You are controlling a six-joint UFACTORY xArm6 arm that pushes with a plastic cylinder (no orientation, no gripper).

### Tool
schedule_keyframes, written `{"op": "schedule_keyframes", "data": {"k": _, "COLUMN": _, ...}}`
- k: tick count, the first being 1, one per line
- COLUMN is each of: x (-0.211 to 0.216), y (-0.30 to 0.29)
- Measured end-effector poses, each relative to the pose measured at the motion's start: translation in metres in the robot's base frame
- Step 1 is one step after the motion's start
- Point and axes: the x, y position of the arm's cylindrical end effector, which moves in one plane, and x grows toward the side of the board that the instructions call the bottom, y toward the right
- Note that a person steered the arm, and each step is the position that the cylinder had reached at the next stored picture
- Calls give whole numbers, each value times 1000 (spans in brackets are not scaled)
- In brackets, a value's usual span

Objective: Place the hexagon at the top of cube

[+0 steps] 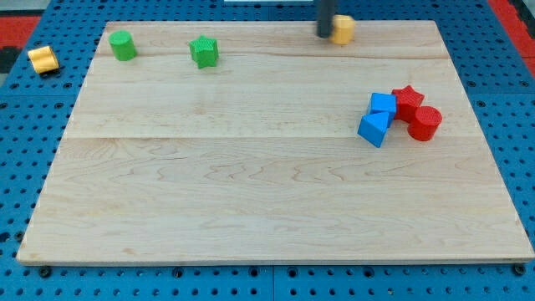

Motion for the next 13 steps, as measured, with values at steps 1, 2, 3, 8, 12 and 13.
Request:
{"op": "schedule_keyframes", "data": {"k": 1, "x": 9, "y": 23}}
{"op": "schedule_keyframes", "data": {"k": 2, "x": 9, "y": -68}}
{"op": "schedule_keyframes", "data": {"k": 3, "x": -29, "y": -65}}
{"op": "schedule_keyframes", "data": {"k": 8, "x": -13, "y": 57}}
{"op": "schedule_keyframes", "data": {"k": 12, "x": 81, "y": -20}}
{"op": "schedule_keyframes", "data": {"k": 13, "x": 103, "y": -14}}
